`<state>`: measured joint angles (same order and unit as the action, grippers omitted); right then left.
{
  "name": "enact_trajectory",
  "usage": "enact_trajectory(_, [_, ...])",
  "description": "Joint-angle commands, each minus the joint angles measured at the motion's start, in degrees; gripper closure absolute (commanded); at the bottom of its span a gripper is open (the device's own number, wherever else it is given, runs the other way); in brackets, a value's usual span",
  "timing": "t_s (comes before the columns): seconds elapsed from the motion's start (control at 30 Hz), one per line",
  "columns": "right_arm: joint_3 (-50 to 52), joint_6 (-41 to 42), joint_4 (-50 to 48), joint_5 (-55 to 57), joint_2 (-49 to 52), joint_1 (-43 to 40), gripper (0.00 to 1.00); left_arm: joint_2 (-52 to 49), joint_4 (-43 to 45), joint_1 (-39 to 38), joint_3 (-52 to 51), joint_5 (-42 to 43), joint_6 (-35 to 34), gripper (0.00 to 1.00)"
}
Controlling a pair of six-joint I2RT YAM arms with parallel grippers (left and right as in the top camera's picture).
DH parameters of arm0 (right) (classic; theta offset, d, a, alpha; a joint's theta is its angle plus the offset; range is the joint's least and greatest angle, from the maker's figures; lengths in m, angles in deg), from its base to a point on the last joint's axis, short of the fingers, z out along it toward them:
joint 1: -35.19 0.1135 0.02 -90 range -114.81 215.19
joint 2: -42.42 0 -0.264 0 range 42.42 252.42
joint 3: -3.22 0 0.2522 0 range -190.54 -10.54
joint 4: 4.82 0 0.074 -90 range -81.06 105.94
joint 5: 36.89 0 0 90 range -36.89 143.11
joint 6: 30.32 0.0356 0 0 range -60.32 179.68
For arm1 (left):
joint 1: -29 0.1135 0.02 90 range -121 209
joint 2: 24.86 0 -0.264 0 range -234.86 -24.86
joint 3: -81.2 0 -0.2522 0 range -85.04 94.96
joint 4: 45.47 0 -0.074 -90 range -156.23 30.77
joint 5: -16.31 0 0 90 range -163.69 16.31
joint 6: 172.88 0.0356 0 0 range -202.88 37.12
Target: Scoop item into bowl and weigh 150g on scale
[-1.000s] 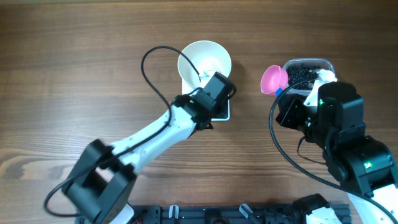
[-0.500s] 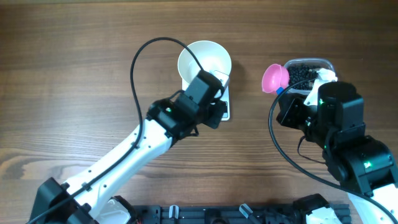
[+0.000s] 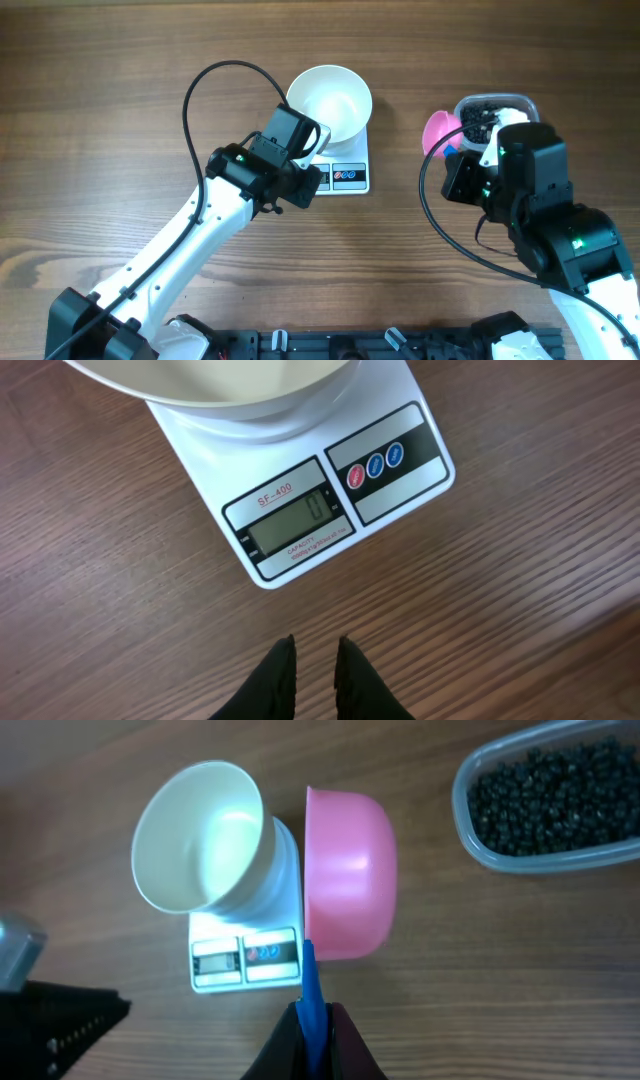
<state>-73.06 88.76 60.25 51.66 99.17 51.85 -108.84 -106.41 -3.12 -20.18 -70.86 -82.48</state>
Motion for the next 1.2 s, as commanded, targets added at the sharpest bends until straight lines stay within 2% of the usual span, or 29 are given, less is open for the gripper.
enact_trajectory(0.0, [-0.9,2.9,-1.5,-1.1,0.0,-0.2,0.96,0.6,-0.3,1.1,0.0,1.2,2.3,0.9])
enact_trajectory(0.17, [-0.9,4.4,-2.9,-1.1,0.3,-0.2,0.96,0.6,-0.2,1.2,0.0,2.9,15.0,0.96])
enact_trajectory(0.33, [-0.9,4.6,-3.0,-0.1,0.5,-0.3,0.96,0.6,-0.2,1.2,0.0,3.0,15.7,0.96])
enact_trajectory(0.47, [-0.9,-0.1,-3.3,2.5,0.5,-0.3,0.96,2.7,0.1,1.5,0.0,3.3,15.7,0.96])
enact_trajectory(0.57, [-0.9,-2.9,-4.4,3.4,0.5,-0.3,0.96,5.9,0.9,5.2,0.0,10.0,15.7,0.96])
enact_trajectory(0.67, [-0.9,-6.1,-5.0,3.3,0.5,-0.3,0.96,9.3,0.0,13.0,0.0,17.6,16.3,0.96])
enact_trajectory(0.7, [-0.9,-8.3,-5.2,2.4,0.5,-0.3,0.96,9.9,-1.8,15.1,0.0,21.6,19.3,0.96])
enact_trajectory(0.73, [-0.9,-10.8,-5.2,1.4,0.5,-0.3,0.96,10.5,-6.2,18.1,0.0,27.8,27.2,0.96])
enact_trajectory(0.8, [-0.9,-12.9,-5.0,-0.2,0.5,-0.3,0.96,10.5,-11.1,21.0,0.0,32.1,32.9,0.96])
enact_trajectory(0.83, [-0.9,-13.3,-4.9,-1.5,0.5,-0.2,0.96,10.4,-12.1,21.8,0.0,32.3,33.0,0.91])
enact_trajectory(0.87, [-0.9,-13.9,-4.9,-2.3,0.5,-0.2,0.96,10.4,-12.2,21.9,0.0,32.3,33.0,0.01])
enact_trajectory(1.07, [-0.9,-14.2,-4.2,-3.3,0.5,-0.3,0.96,9.9,-11.5,21.4,0.0,32.2,33.0,0.0])
enact_trajectory(1.17, [-0.9,-15.5,-4.8,-3.2,0.6,-0.3,0.96,9.7,-9.6,22.0,0.0,29.3,32.2,0.0])
